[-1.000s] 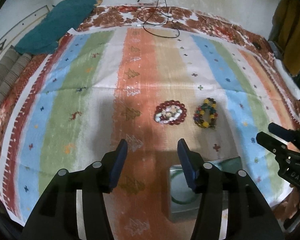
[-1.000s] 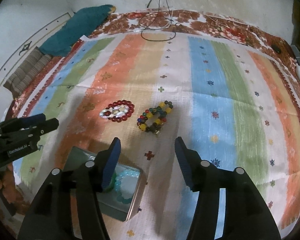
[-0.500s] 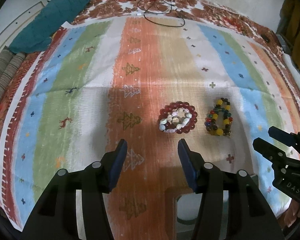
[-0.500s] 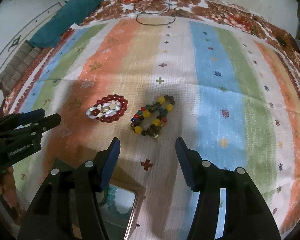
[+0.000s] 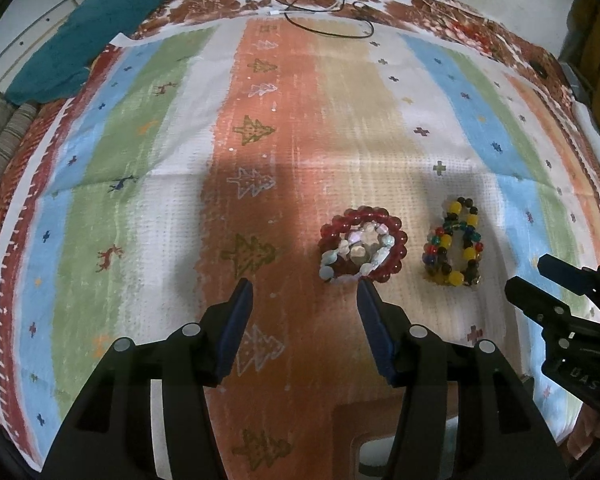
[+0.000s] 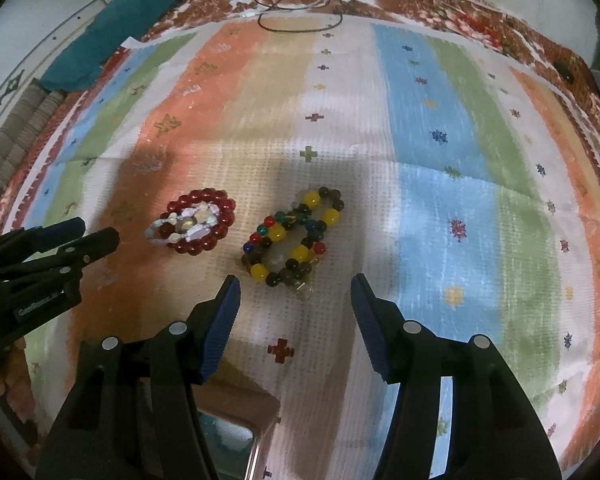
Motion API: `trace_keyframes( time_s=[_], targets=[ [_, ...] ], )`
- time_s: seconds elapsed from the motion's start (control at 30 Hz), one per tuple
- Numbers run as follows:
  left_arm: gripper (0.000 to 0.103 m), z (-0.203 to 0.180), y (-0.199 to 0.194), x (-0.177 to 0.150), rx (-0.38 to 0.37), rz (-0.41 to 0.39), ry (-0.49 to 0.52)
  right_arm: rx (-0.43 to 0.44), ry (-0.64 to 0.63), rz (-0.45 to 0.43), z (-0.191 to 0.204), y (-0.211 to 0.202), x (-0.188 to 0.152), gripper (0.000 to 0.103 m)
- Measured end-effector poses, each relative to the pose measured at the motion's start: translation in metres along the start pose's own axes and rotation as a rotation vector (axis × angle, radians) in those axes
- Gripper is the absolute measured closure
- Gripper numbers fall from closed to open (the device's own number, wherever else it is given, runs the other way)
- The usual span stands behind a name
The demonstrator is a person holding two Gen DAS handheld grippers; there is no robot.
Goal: Organize jewelry
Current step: 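Move both open tools back toward the remaining bracelets, then grasp the white bead bracelet with the left tool while the right tool grasps the yellow-and-black bracelet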
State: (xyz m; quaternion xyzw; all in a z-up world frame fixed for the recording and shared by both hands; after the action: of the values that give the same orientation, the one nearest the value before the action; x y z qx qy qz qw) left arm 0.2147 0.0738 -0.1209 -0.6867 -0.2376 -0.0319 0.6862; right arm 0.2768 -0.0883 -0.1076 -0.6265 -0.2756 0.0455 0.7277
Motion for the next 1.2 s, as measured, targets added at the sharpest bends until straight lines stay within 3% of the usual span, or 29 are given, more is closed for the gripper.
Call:
trace_keyframes(
  time_s=[0.23,0.67,0.93,1.07,1.2],
  targets=[
    [0.049,0.0,0.02,0.006,-0.013,0.034,0.003,0.006,-0.007,0.022,0.002,0.013,0.005,0.046],
    [0.054,-0.002,0.047,0.011,-0.035,0.088,0.008,0.01,0.005,0.084,0.0,0.04,0.009,0.064],
    [0.076,-0.005,0.058,0.01,-0.063,0.123,0.013,0.015,-0.004,0.105,0.005,0.049,0.009,0.071],
    [0.091,-0.01,0.06,0.01,-0.095,0.136,0.018,0.019,-0.008,0.113,0.005,0.051,0.008,0.085],
    [0.093,-0.013,0.059,0.009,-0.082,0.134,0.033,0.022,-0.015,0.113,0.005,0.053,0.007,0.09]
  ],
)
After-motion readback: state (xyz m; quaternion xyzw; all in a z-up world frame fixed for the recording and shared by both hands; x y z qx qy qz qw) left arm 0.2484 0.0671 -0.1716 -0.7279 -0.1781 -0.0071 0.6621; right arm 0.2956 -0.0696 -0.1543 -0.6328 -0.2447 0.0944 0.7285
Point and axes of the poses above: each gripper's, at about its wrist camera, not at the fingertips, and y roughly the way its jaws point, z to its left, x to its top, the point moved 3 cm from there along y, roughly the way its jaws point, and after that the axes turned 2 degrees about z, right-handed, at the moved point
